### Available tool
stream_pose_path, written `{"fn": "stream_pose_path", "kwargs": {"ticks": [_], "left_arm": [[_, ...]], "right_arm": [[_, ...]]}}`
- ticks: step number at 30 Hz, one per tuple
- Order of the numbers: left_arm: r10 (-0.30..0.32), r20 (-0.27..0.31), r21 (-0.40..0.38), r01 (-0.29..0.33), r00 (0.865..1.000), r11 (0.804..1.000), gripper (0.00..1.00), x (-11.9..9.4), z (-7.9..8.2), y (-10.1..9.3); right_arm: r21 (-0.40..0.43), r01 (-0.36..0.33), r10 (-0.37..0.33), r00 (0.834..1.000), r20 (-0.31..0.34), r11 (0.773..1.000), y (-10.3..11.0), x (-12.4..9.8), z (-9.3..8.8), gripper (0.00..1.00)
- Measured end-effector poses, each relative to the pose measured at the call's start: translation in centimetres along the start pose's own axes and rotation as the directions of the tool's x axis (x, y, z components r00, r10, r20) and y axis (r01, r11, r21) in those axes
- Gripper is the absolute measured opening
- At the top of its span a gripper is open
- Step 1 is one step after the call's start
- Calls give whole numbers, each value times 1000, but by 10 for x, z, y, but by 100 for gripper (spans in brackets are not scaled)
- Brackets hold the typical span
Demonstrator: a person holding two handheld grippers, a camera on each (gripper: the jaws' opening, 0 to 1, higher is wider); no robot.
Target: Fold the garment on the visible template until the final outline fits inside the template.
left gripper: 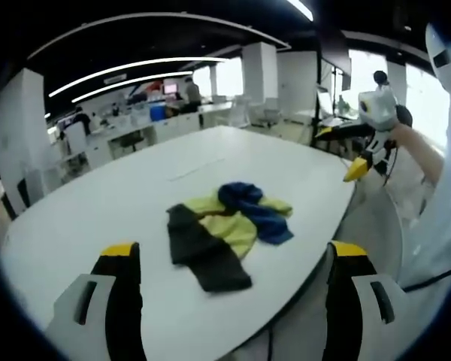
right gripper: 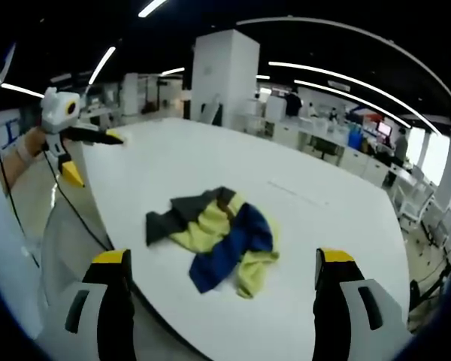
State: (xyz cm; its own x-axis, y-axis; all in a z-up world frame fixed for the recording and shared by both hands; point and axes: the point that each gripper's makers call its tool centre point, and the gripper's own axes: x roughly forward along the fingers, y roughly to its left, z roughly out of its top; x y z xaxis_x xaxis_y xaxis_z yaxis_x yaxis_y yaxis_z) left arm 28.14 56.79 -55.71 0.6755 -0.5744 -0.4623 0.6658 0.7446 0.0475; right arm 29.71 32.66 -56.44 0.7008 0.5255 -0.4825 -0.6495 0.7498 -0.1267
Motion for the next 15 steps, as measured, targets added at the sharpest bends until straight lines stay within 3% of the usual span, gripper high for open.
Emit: {"fn": "stream_pose_path", "kwargs": {"ticks": [15], "left_arm": [[5,-8,7,-5,1000,1000,100,1,-1,3]], "right_arm": [[-18,-1,1,1000,-4,1000,-1,1,3,100]]}}
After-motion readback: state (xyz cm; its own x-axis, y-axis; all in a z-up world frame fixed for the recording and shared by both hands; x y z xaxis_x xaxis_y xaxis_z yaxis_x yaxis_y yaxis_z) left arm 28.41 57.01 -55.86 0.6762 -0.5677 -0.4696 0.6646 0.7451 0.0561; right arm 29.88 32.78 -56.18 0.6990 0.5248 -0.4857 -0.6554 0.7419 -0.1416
